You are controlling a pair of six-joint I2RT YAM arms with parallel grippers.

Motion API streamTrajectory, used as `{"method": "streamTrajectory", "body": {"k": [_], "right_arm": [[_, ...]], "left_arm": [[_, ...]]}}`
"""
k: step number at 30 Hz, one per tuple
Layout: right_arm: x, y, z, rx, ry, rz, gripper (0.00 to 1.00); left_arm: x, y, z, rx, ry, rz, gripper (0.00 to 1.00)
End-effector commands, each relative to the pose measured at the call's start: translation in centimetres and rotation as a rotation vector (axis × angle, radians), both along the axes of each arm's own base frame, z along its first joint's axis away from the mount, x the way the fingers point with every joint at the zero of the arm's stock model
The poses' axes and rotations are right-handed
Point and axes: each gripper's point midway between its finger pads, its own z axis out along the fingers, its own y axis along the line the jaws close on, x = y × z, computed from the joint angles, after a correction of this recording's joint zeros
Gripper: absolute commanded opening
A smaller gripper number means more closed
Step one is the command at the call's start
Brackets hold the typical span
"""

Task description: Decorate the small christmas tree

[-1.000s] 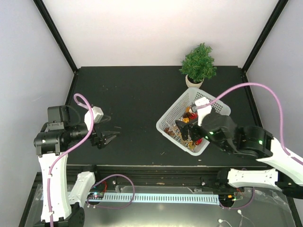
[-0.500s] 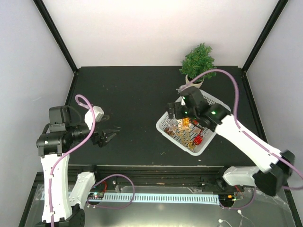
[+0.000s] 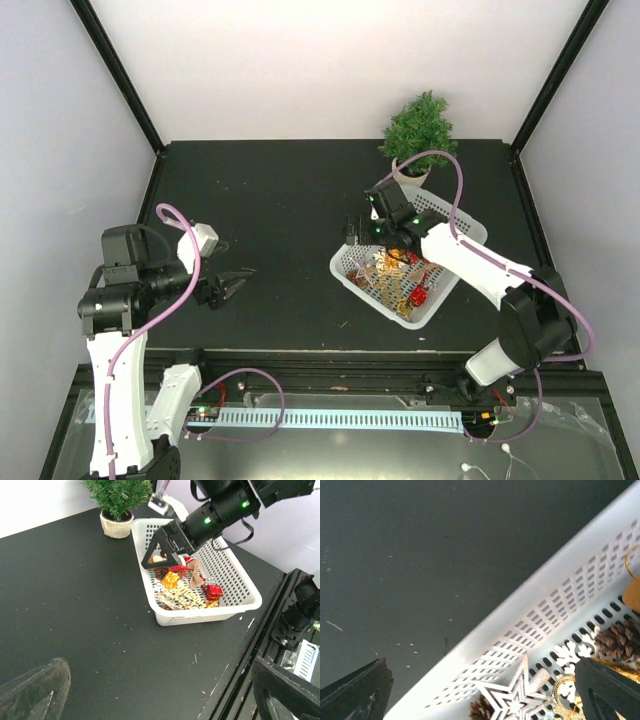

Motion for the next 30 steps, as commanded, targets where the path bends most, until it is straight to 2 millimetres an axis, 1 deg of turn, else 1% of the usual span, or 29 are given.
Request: {"method": "streamTrajectory", "body": {"k": [1, 3, 7, 9, 12, 15, 20, 23, 27, 30], "right_arm": [[0.7, -0.5, -1.5, 0.083, 0.022, -0.043, 1.0], [0.7, -0.2, -2.0, 0.085, 0.044, -0.033, 1.0], [0.9, 0.4, -0.5, 0.099, 0.004, -0.041, 1.0], [0.7, 1.1, 0.3, 0.105, -0.013, -0.03, 1.0], [0.1, 3.0, 1.6, 0.096, -0.051, 0.023, 1.0], [-0.4, 5.8, 1.7, 0.1, -0.042, 0.092, 1.0], [-1.2, 9.9, 0.5, 0.123, 0.004, 0.181, 1.0], [-1.5, 11.9, -1.1, 0.15, 0.057, 0.219, 1.0], [-1.8, 12.7, -2.5, 0.175, 0.1, 0.225, 0.99], [-2.1, 12.3, -2.9, 0.17, 0.107, 0.22, 0.99]], "left_arm": [[0.2, 0.0, 0.3, -0.005, -0.029, 0.009, 0.99], [0.3, 0.0, 0.2, -0.007, -0.028, 0.011, 0.99], [0.3, 0.0, 0.2, -0.007, -0.026, 0.011, 0.99], [0.3, 0.0, 0.2, -0.007, -0.026, 0.011, 0.99], [0.3, 0.0, 0.3, -0.01, -0.031, 0.016, 0.99], [0.3, 0.1, 0.3, -0.01, -0.034, 0.02, 0.99], [0.3, 0.1, 0.3, -0.006, -0.039, 0.028, 0.99], [0.2, 0.2, 0.3, -0.004, -0.044, 0.033, 0.99], [0.1, 0.2, 0.4, -0.004, -0.047, 0.035, 0.99], [0.1, 0.2, 0.4, -0.005, -0.049, 0.035, 0.99]]}}
